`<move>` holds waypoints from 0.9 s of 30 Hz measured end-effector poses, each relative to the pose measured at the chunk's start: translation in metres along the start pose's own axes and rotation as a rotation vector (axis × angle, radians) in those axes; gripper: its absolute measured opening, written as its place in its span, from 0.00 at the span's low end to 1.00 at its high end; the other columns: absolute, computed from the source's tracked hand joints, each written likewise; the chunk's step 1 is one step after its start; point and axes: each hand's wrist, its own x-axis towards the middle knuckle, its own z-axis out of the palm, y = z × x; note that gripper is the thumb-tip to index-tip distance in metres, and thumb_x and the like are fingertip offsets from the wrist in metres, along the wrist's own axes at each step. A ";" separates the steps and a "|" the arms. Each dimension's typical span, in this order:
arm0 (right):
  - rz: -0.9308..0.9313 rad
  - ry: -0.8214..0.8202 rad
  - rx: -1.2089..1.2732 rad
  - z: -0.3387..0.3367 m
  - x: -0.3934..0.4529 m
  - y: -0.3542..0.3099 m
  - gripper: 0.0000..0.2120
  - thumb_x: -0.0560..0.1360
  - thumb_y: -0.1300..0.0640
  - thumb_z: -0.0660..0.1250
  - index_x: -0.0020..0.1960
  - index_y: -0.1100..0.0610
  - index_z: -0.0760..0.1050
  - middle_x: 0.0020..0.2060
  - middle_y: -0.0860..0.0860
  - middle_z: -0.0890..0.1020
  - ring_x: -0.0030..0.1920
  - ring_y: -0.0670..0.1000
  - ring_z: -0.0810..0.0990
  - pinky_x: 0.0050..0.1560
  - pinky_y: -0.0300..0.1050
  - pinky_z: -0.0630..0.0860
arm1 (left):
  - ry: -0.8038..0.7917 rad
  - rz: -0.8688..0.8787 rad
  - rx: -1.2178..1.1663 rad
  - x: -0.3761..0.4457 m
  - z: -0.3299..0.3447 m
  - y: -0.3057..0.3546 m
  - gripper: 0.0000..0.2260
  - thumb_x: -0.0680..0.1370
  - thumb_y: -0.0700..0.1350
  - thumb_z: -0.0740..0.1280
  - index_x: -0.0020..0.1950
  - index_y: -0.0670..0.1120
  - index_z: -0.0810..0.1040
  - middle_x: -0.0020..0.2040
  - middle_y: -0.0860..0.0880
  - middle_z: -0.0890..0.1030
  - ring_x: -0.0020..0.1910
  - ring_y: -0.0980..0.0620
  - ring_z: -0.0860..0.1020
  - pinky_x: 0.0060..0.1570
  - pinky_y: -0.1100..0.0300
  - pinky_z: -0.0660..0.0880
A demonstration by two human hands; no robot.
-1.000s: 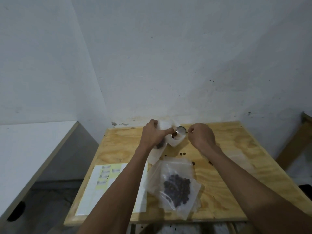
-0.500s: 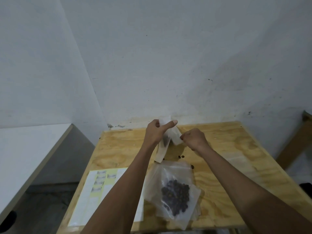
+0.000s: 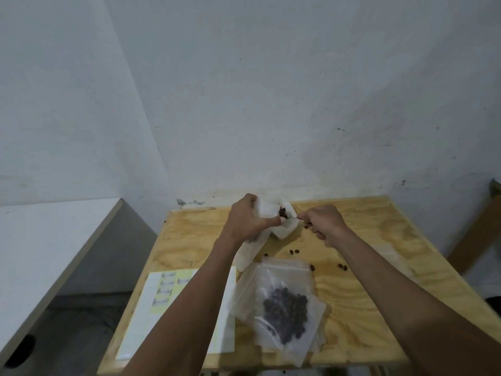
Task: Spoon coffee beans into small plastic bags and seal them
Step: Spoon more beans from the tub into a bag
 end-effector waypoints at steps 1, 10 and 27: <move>-0.005 0.000 -0.001 -0.002 -0.001 -0.003 0.14 0.74 0.65 0.68 0.56 0.72 0.81 0.35 0.57 0.73 0.25 0.50 0.60 0.25 0.41 0.57 | 0.006 0.022 0.034 -0.002 0.000 0.000 0.41 0.62 0.64 0.81 0.66 0.44 0.74 0.56 0.52 0.79 0.52 0.53 0.79 0.50 0.52 0.80; -0.117 -0.004 -0.062 -0.025 -0.022 -0.040 0.13 0.69 0.63 0.72 0.31 0.56 0.70 0.32 0.56 0.71 0.26 0.51 0.61 0.26 0.41 0.58 | 0.060 0.141 0.167 -0.019 0.000 0.002 0.45 0.65 0.61 0.81 0.73 0.41 0.68 0.67 0.46 0.75 0.64 0.47 0.75 0.58 0.56 0.71; -0.580 0.024 -0.641 -0.014 -0.073 -0.070 0.11 0.77 0.59 0.67 0.48 0.49 0.88 0.41 0.45 0.86 0.35 0.48 0.82 0.37 0.42 0.79 | 0.148 0.226 0.118 -0.033 -0.010 0.012 0.51 0.63 0.69 0.77 0.75 0.39 0.66 0.70 0.44 0.74 0.68 0.46 0.73 0.61 0.59 0.69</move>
